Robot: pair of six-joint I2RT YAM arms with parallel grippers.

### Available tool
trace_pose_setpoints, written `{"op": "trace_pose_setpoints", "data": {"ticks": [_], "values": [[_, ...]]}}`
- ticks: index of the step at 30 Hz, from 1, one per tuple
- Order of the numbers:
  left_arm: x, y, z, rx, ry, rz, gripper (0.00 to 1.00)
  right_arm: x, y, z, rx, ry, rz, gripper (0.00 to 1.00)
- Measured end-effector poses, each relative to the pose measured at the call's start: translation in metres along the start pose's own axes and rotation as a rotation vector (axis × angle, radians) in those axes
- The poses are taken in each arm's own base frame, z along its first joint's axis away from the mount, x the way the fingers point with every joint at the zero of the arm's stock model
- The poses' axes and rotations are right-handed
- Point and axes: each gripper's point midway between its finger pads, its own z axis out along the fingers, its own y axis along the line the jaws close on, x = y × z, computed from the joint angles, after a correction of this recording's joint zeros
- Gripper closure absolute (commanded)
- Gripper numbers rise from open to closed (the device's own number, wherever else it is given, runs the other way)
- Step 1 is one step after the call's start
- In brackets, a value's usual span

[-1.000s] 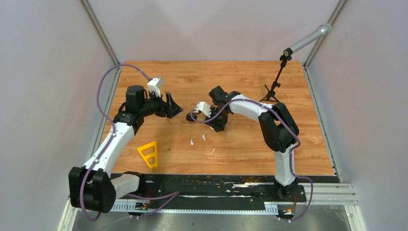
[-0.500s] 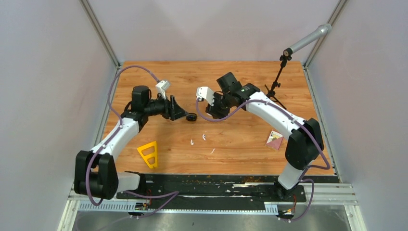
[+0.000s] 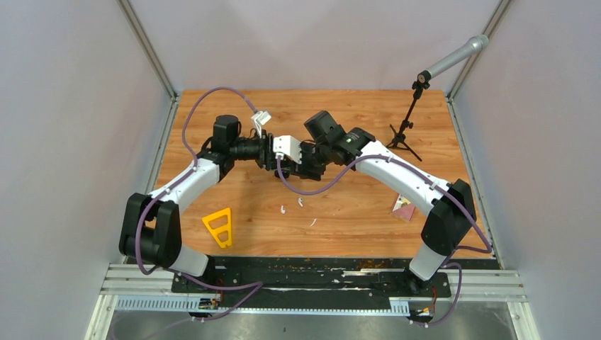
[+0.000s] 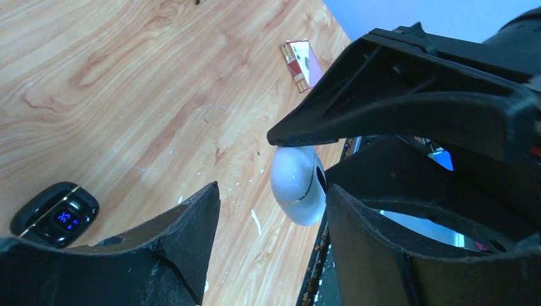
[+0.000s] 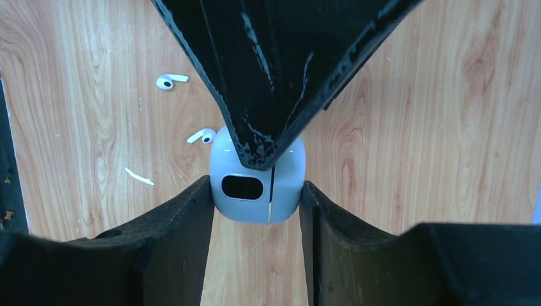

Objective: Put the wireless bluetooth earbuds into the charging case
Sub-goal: Pass from the right arm to the left

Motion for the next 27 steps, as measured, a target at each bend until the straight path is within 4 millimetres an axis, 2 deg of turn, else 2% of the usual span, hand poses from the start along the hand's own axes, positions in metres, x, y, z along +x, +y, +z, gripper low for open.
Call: {"op": "trace_pose_setpoints", "data": {"ticks": [7,12,17,20,22,27], "values": [[-0.002,-0.009,0.009,0.037,0.012,-0.028,0.4,-0.013,-0.006,-0.008,0.043,-0.037,-0.022,0.66],[-0.005,-0.017,0.013,0.069,0.017,-0.013,0.49,-0.022,-0.014,-0.012,0.084,-0.065,-0.04,0.66],[-0.005,-0.022,0.016,0.096,0.023,-0.009,0.69,-0.022,-0.016,-0.012,0.102,-0.052,-0.042,0.65],[-0.007,-0.022,0.016,0.097,0.02,-0.025,0.83,-0.022,-0.019,-0.013,0.118,-0.047,-0.045,0.58],[-0.008,-0.022,0.017,0.102,0.019,-0.027,0.9,-0.022,-0.019,-0.013,0.121,-0.045,-0.046,0.49],[-0.01,-0.025,0.018,0.125,0.014,-0.011,0.99,-0.025,-0.017,-0.015,0.113,-0.059,-0.039,0.3]]}}
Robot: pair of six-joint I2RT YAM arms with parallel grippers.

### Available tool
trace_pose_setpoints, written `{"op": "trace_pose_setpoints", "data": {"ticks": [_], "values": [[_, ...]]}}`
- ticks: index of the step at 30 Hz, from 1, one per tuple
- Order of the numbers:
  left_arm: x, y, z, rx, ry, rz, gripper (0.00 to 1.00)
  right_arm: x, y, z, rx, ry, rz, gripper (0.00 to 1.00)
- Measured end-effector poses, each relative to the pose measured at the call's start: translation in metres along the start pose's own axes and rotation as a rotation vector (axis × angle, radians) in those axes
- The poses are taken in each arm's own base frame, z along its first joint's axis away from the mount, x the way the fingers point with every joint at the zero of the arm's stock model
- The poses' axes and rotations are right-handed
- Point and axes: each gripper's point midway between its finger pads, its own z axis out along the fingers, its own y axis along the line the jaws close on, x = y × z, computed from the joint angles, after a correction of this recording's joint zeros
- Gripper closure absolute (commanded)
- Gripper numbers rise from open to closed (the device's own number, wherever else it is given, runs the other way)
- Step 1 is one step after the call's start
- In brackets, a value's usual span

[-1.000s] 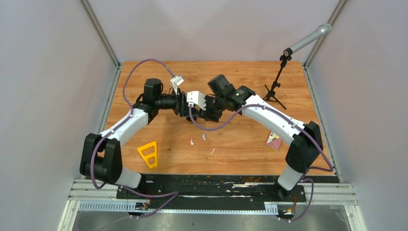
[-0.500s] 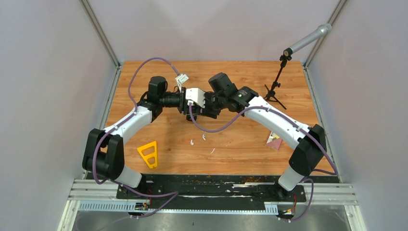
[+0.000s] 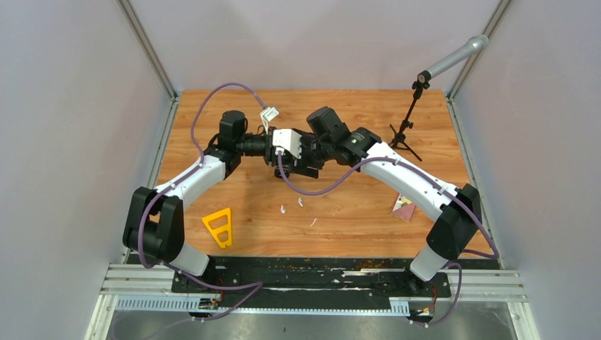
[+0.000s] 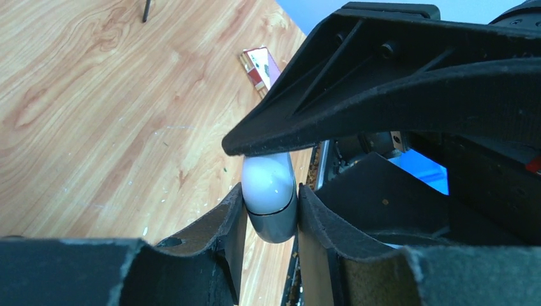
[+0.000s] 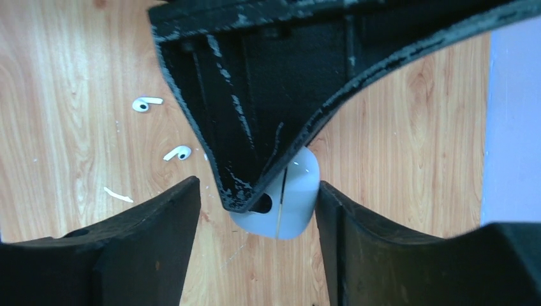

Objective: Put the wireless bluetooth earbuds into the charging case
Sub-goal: Pass from the right arm to the left, then pass from the left arm to the right

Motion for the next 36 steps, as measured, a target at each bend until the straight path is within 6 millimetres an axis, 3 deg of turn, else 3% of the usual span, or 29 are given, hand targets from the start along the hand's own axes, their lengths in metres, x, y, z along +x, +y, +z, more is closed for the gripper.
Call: {"op": "trace_pose_setpoints", "data": {"ticks": [3,7,12,16,21,26,36], "values": [[0.0,-0.003,0.001,0.017,0.001,0.014,1.0,-0.003,0.005,-0.006,-0.036,-0.015,0.023,0.22],[-0.001,-0.005,0.001,0.026,0.002,0.023,1.0,-0.004,0.005,-0.025,-0.088,-0.028,0.089,0.21],[0.0,-0.003,0.0,0.024,0.0,0.096,0.97,-0.006,-0.011,-0.065,-0.134,-0.077,0.192,0.29],[0.006,-0.009,-0.01,-0.011,-0.017,0.302,0.98,-0.016,-0.018,-0.093,-0.181,-0.122,0.253,0.4],[-0.005,-0.046,-0.025,0.005,-0.103,0.625,0.99,-0.022,0.004,-0.098,-0.315,-0.137,0.314,0.44],[-0.009,-0.071,-0.018,0.059,-0.147,0.789,0.99,-0.025,0.015,-0.093,-0.398,-0.122,0.341,0.43],[-0.001,-0.078,-0.001,0.118,-0.178,0.861,0.99,-0.04,0.029,-0.092,-0.428,-0.112,0.299,0.48]]}}
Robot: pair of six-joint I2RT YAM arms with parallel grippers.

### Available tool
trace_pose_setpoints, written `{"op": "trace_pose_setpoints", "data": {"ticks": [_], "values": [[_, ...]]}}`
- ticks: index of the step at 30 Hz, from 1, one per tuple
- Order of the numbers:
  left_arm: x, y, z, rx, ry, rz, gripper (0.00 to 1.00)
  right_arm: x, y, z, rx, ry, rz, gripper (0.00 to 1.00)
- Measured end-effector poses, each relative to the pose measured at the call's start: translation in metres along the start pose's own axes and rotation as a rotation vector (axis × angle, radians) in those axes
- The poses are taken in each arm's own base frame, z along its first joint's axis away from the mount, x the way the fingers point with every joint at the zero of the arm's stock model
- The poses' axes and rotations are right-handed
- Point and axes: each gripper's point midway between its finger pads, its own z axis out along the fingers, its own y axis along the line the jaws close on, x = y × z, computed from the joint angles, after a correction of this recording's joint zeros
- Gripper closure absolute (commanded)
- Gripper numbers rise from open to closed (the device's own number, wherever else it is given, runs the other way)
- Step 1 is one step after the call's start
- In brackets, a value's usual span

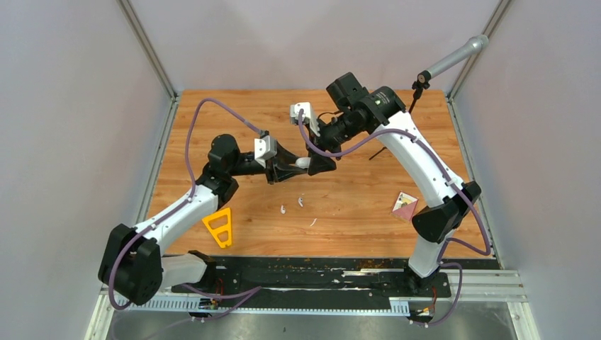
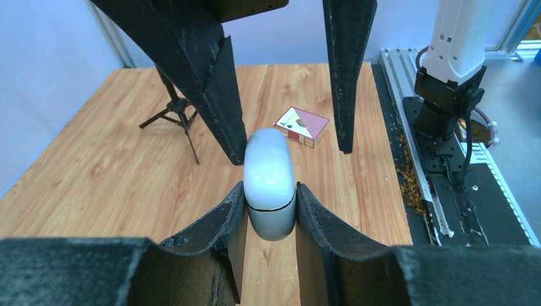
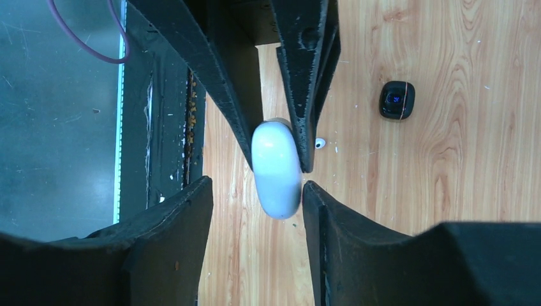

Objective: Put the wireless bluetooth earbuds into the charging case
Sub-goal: Pass from the left arm to the right, then pass from the right arm to the left

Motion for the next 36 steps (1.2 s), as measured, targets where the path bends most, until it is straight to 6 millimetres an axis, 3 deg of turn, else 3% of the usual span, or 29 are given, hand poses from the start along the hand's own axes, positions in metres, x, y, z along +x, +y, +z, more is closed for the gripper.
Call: {"op": "trace_pose_setpoints", "data": {"ticks": [6,10,12,16,26,33,36], "values": [[-0.005,0.004,0.005,0.0,-0.037,-0.027,0.98,0.0,-0.001,-0.002,0.02,0.019,-0.006,0.64],[-0.006,0.004,0.007,0.011,-0.046,-0.039,0.88,0.001,-0.005,-0.004,0.04,0.031,-0.011,0.84],[-0.003,0.003,0.007,0.011,-0.044,-0.05,0.81,0.001,-0.005,-0.004,0.044,0.032,-0.013,0.89],[-0.003,0.005,0.007,0.005,-0.047,-0.049,0.67,0.001,-0.006,-0.004,0.051,0.037,-0.018,0.92],[0.01,0.005,0.005,-0.026,-0.05,-0.054,0.52,0.004,-0.005,-0.004,0.059,0.059,-0.008,0.92],[0.018,0.009,0.005,-0.048,-0.039,-0.076,0.51,0.006,-0.004,-0.005,0.059,0.066,0.004,0.93],[0.016,0.009,0.005,-0.047,-0.044,-0.068,0.56,0.006,-0.004,-0.005,0.06,0.066,0.01,0.93]]}}
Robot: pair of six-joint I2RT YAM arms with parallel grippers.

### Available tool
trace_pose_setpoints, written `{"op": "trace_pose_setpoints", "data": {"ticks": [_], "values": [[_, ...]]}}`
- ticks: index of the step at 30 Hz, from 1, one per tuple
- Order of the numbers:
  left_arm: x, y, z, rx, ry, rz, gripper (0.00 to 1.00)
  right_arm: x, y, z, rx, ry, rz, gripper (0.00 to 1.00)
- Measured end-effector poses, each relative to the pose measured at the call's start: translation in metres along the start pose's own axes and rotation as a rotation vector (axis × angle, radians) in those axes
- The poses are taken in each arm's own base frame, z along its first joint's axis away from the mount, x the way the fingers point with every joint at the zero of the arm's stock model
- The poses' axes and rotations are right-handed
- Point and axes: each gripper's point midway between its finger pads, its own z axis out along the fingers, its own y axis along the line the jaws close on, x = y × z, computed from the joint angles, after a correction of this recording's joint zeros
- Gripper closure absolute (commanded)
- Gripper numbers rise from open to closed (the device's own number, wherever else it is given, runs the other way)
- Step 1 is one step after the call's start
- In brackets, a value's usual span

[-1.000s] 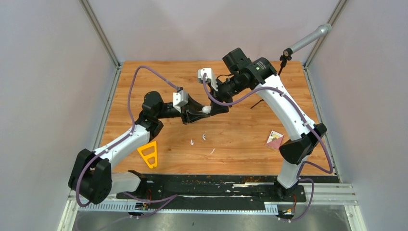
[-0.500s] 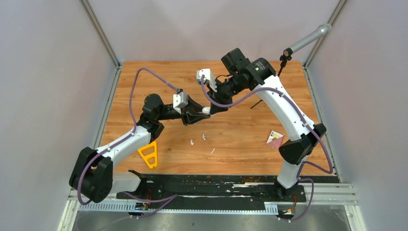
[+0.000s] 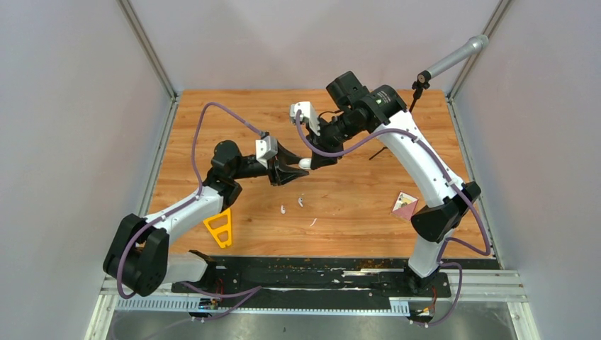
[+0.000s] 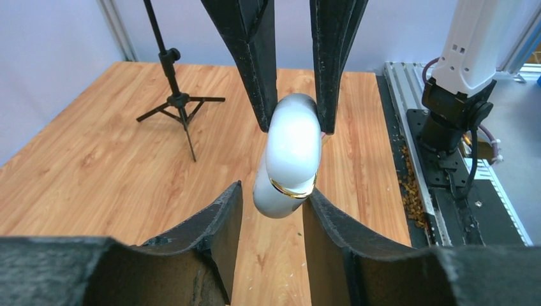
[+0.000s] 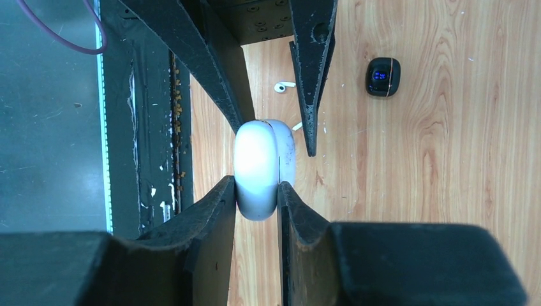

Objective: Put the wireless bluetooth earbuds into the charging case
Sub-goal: Pass from the right arm to the left

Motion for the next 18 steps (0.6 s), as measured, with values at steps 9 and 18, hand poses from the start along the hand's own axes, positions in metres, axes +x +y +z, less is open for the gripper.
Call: {"op": "trace_pose_setpoints", "data": {"ticks": [9,18], "values": [[0.001,-0.0035,0.0003,0.033,0.001,0.045,0.7,0.0009,-0.0005,0.0015,-0.002,0.002,0.041,0.93],[0.0052,-0.0028,0.0015,0.039,0.007,0.042,0.97,0.0024,-0.0028,0.0034,-0.004,0.004,0.083,0.88]]}}
